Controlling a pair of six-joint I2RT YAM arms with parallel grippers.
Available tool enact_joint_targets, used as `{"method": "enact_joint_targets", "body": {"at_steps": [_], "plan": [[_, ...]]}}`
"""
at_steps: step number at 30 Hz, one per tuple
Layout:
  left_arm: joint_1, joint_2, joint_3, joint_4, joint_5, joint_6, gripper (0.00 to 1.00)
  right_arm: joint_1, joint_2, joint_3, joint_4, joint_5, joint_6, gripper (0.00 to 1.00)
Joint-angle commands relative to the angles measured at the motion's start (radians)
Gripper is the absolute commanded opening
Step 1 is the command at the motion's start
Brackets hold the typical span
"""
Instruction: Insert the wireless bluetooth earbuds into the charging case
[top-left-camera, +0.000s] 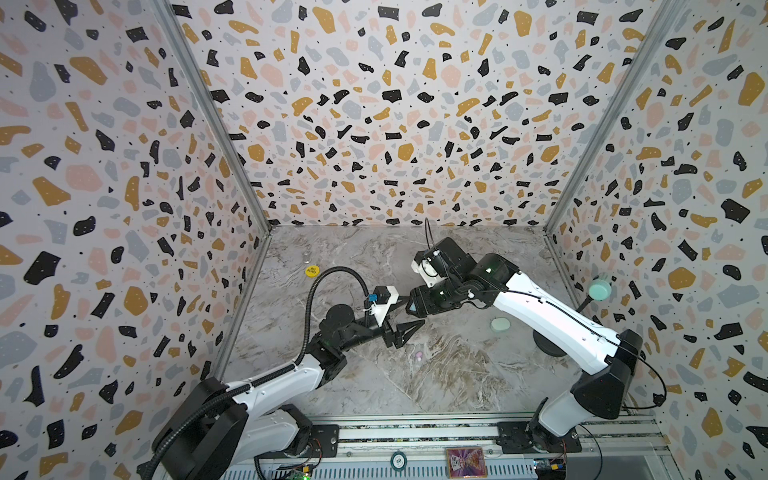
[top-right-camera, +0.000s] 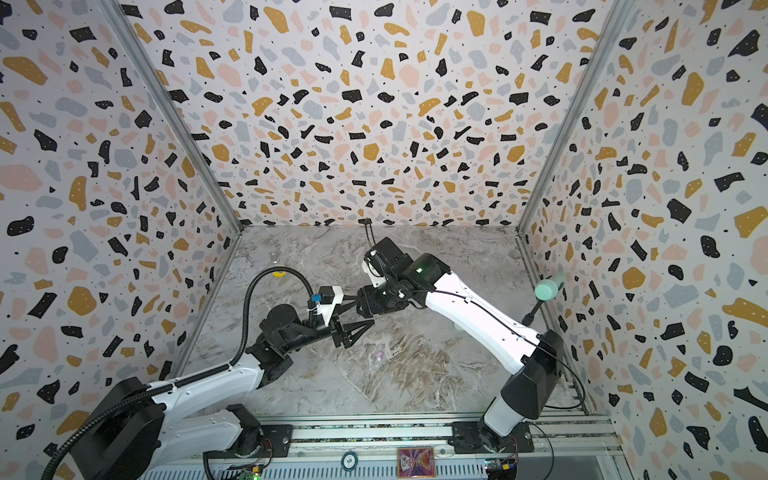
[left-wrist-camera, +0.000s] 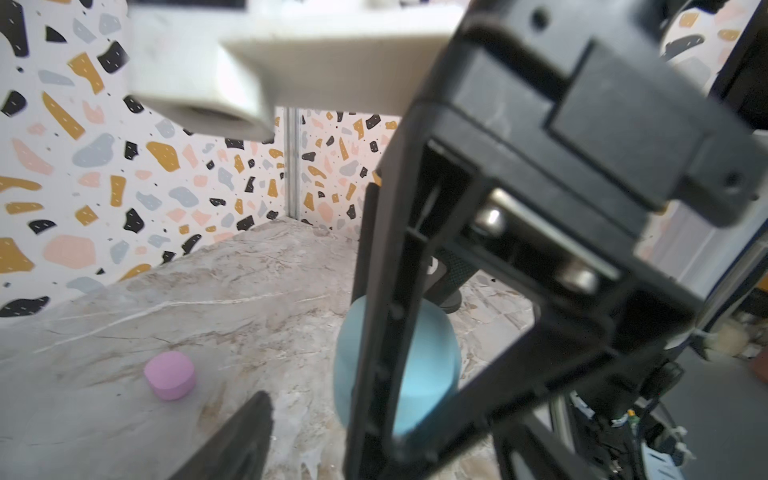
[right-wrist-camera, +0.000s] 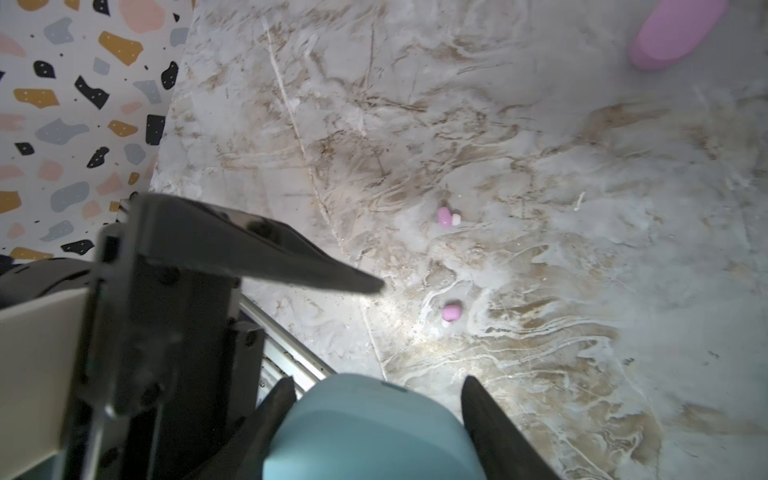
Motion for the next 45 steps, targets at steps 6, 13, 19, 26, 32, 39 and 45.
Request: {"method": "enact_joint_targets", "body": {"at_steps": [6,13,19,26,32,39,45], "plan": [[-0.003,-0.076,0.018,-0.197,-0.2,0.007,1.0,-0.136,-0.216,-0.42,0.151,0.075,-0.007,0.52],[-0.002,-0.089,0.031,-0.273,-0.297,0.008,1.0,-0.219,-0.295,-0.784,0.356,0.111,-0.023,0.52],[-0.002,-0.096,0.032,-0.265,-0.315,0.01,1.0,-0.235,-0.312,-0.948,0.465,0.141,-0.022,0.52],[-0.002,-0.099,0.034,-0.268,-0.326,0.013,1.0,-0.234,-0.29,-0.968,0.469,0.149,0.022,0.55],[-0.002,-0.104,0.029,-0.267,-0.335,0.015,1.0,-0.225,-0.299,-1.005,0.474,0.158,0.067,0.57],[-0.002,-0.106,0.026,-0.264,-0.345,0.017,1.0,-0.214,-0.297,-1.009,0.449,0.17,0.087,0.7],[-0.002,-0.122,0.02,-0.28,-0.37,0.012,1.0,-0.207,-0.318,-0.946,0.373,0.178,0.094,0.81]]}}
